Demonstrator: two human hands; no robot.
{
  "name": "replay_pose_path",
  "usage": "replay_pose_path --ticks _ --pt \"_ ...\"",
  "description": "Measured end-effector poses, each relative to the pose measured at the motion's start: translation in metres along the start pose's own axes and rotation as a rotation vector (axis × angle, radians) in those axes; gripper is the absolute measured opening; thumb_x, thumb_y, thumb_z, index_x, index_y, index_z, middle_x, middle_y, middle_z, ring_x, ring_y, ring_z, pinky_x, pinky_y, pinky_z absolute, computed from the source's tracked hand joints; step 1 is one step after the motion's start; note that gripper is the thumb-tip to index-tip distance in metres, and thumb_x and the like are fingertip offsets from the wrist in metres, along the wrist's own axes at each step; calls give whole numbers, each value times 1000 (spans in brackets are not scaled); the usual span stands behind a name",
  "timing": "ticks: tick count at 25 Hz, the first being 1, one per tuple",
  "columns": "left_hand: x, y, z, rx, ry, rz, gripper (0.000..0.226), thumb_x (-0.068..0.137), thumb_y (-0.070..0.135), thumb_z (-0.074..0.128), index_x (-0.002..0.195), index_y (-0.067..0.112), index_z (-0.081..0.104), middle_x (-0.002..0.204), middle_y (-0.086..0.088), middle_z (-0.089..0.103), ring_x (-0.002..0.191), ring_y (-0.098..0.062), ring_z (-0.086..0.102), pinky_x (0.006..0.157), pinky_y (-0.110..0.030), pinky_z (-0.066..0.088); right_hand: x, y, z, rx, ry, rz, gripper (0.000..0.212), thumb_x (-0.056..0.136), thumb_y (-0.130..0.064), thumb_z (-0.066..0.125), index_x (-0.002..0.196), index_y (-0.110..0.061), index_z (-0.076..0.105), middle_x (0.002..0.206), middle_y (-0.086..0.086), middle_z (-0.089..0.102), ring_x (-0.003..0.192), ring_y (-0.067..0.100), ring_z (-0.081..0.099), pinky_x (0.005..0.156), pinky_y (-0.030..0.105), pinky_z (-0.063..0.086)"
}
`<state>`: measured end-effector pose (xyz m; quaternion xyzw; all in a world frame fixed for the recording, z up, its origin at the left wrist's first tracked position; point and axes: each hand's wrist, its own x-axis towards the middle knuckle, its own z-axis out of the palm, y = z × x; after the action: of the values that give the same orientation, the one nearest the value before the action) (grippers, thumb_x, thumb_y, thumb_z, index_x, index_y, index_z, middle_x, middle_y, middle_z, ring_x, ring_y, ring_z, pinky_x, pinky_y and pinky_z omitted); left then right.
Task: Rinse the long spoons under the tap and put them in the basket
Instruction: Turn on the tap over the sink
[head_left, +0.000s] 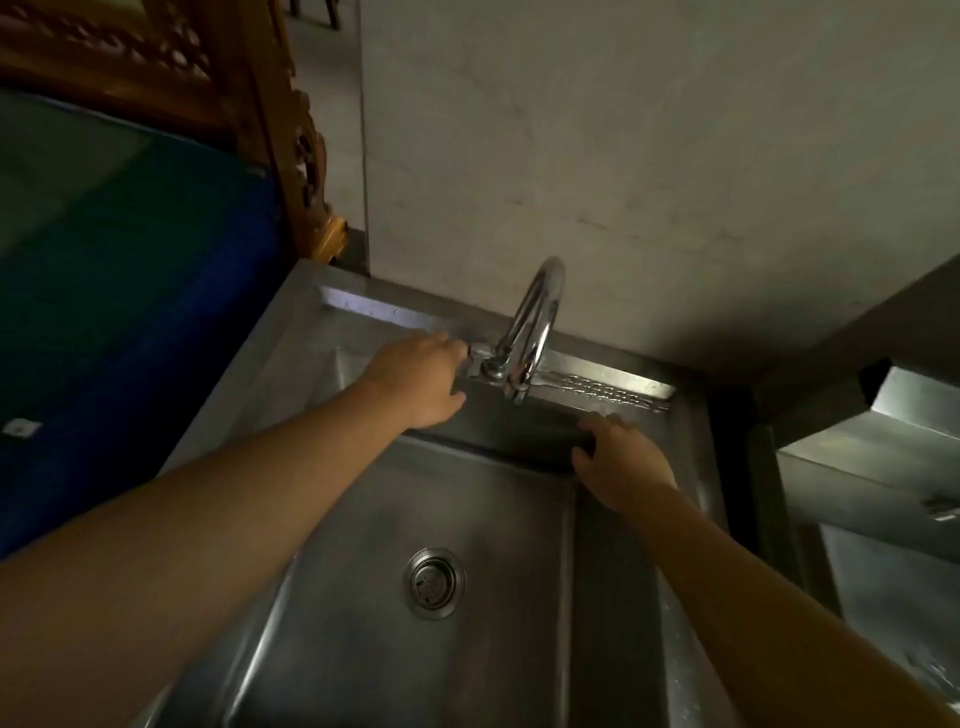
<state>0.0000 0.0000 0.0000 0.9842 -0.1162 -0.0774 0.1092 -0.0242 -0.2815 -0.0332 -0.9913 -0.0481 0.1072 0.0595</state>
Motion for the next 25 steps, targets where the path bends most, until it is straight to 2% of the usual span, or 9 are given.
replay_pose_path --ticks 3,6,10,14,18,25 --pt "29 3 17 24 -19 16 60 94 42 65 144 14 46 143 -11 50 130 -31 49 96 -47 52 28 12 18 -32 -52 47 61 90 -38 63 147 -30 41 144 8 51 130 31 51 100 51 51" --pt "47 8 29 49 -8 56 63 92 40 67 145 14 46 143 -10 50 130 -31 49 96 -46 53 47 18 37 -52 -125 80 80 88 -37 69 154 -37 23 163 8 28 146 35 35 109 57 44" --pt "57 9 44 65 -27 80 55 93 38 66 141 15 51 139 -8 54 128 -29 52 96 -47 53 61 27 62 -72 -161 79 93 86 -39 71 156 -40 10 167 7 15 150 35 25 111 60 42" --pt "63 5 52 74 27 100 47 97 31 61 140 14 55 141 -7 54 128 -30 51 96 -45 52 62 28 76 -56 -110 130 95 87 -38 71 159 -40 8 169 6 9 154 33 16 114 57 38" --pt "68 -5 52 76 44 134 47 98 33 59 142 16 56 143 -6 55 131 -28 50 97 -44 52 63 25 78 6 -69 159 91 88 -34 72 159 -38 15 170 5 11 155 32 13 116 54 35" --pt "68 -7 59 179 40 184 48 104 31 50 148 11 47 148 -11 53 129 -31 54 100 -47 51 60 20 79 1 -42 159 91 88 -35 73 160 -35 16 170 6 11 156 32 10 117 53 34"
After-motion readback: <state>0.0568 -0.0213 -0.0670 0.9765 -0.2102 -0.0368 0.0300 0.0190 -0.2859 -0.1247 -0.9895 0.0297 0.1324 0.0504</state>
